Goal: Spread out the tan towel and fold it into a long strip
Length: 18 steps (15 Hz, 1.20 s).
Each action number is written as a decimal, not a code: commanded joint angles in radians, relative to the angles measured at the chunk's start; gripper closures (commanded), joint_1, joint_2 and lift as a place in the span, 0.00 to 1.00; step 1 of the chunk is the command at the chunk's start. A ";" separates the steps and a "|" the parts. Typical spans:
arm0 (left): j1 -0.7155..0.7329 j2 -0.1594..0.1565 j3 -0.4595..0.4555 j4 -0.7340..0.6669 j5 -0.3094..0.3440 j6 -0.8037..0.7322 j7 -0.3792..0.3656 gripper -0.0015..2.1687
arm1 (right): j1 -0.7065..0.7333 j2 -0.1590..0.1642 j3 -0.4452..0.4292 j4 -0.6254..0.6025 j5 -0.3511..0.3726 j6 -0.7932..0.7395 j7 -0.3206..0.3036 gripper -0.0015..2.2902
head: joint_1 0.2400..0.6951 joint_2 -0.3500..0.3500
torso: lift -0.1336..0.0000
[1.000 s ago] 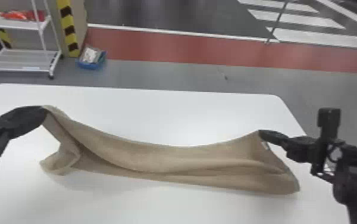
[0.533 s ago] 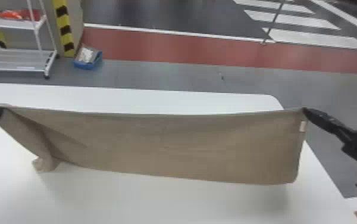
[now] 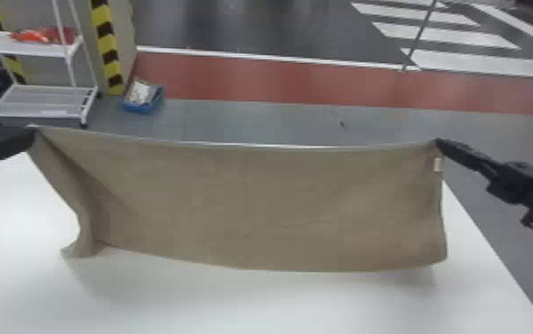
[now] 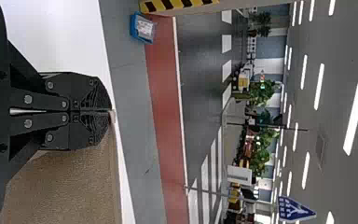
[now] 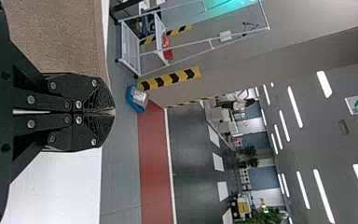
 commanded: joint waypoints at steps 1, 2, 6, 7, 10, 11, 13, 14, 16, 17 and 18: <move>-0.258 -0.003 -0.099 0.269 -0.010 -0.018 0.003 0.79 | -0.197 0.000 0.063 0.221 0.082 -0.139 -0.012 0.84 | 0.82 0.27 | 0.07; -0.365 -0.012 -0.136 0.387 -0.026 -0.036 0.007 0.79 | -0.289 -0.003 0.086 0.321 0.100 -0.209 -0.023 0.84 | 0.76 0.27 | 0.07; -0.545 -0.037 -0.173 0.512 -0.038 -0.082 0.009 0.79 | -0.454 -0.033 0.106 0.425 0.112 -0.234 -0.033 0.84 | 0.50 0.29 | 0.07; -0.548 -0.035 -0.173 0.509 -0.032 -0.086 0.003 0.79 | -0.458 -0.043 0.102 0.428 0.102 -0.237 -0.023 0.84 | 0.39 0.29 | 0.07; -0.322 -0.017 -0.139 0.353 -0.007 -0.082 -0.034 0.79 | -0.263 -0.079 0.076 0.375 0.000 -0.237 0.036 0.84 | 0.31 0.27 | 0.07; -0.164 -0.015 -0.111 0.253 -0.012 -0.092 -0.054 0.79 | -0.136 -0.088 0.048 0.324 -0.058 -0.255 0.072 0.84 | 0.34 0.26 | 0.07; 0.109 -0.014 -0.085 0.118 -0.056 -0.233 -0.082 0.79 | 0.066 -0.091 -0.003 0.286 -0.124 -0.332 0.137 0.84 | 0.59 0.24 | 0.07; 0.192 -0.014 -0.078 0.089 -0.066 -0.291 -0.082 0.79 | 0.114 -0.089 -0.018 0.290 -0.125 -0.356 0.169 0.84 | 0.70 0.22 | 0.07; 0.313 -0.021 -0.052 0.029 -0.067 -0.340 -0.092 0.79 | 0.200 -0.091 -0.036 0.294 -0.125 -0.390 0.217 0.84 | 1.00 0.17 | 0.07; 0.353 -0.021 -0.044 0.003 -0.072 -0.352 -0.098 0.79 | 0.229 -0.089 -0.056 0.290 -0.125 -0.390 0.238 0.84 | 1.00 0.15 | 0.07; 0.386 -0.023 -0.039 -0.017 -0.072 -0.362 -0.105 0.79 | 0.251 -0.083 -0.093 0.289 -0.125 -0.384 0.267 0.84 | 1.00 0.13 | 0.07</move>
